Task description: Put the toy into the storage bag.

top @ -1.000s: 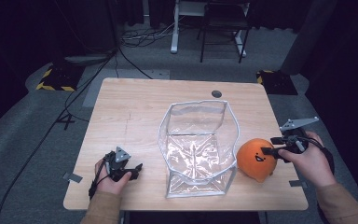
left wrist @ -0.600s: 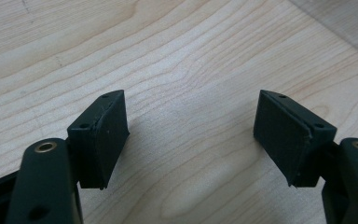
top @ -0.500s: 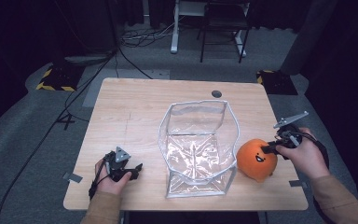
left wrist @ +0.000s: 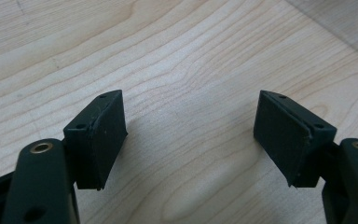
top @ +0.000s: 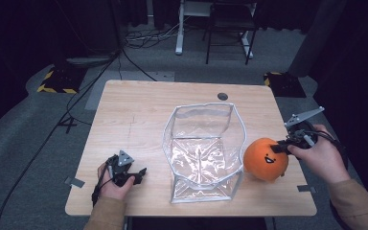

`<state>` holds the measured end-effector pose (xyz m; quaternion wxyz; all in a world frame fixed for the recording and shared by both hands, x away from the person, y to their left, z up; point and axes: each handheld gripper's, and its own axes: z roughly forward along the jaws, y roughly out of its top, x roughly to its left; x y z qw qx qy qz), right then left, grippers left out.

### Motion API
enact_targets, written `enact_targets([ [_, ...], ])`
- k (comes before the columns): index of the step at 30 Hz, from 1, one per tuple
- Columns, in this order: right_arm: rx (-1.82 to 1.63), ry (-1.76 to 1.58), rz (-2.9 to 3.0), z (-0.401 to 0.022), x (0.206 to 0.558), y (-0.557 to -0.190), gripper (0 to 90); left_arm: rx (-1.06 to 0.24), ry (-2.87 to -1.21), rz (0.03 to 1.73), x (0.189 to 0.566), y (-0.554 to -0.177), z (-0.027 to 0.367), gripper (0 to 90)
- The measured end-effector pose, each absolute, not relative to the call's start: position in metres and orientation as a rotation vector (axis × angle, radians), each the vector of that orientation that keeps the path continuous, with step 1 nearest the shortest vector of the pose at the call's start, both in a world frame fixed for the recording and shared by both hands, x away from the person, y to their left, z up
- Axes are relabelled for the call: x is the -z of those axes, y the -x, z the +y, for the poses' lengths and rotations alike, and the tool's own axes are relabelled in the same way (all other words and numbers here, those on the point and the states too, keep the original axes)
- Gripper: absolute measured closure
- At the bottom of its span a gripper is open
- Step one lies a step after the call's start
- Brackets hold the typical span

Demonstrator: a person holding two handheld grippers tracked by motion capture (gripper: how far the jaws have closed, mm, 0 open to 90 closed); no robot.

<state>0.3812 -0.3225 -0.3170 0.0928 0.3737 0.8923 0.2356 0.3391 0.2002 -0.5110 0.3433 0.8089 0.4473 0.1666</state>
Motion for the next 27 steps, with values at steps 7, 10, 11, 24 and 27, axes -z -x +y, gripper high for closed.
enact_targets([
  [7, -0.717, -1.074, 2.627, -0.321, 0.291, -0.378, 78.7, -0.438, -2.101, 1.153, 0.511, -0.344, 0.201, 29.0],
  [10, -0.715, -1.054, 2.619, -0.320, 0.282, -0.378, 78.6, -0.440, -2.101, 1.149, 0.511, -0.345, 0.201, 29.0],
  [11, -0.716, -1.052, 2.618, -0.319, 0.279, -0.378, 78.6, -0.440, -2.102, 1.147, 0.511, -0.345, 0.201, 28.9],
  [24, -0.729, -0.996, 2.595, -0.312, 0.243, -0.375, 78.5, -0.441, -2.118, 1.126, 0.511, -0.346, 0.201, 29.7],
  [27, -0.719, -0.975, 2.589, -0.310, 0.234, -0.371, 78.5, -0.436, -2.120, 1.125, 0.511, -0.347, 0.201, 29.7],
])
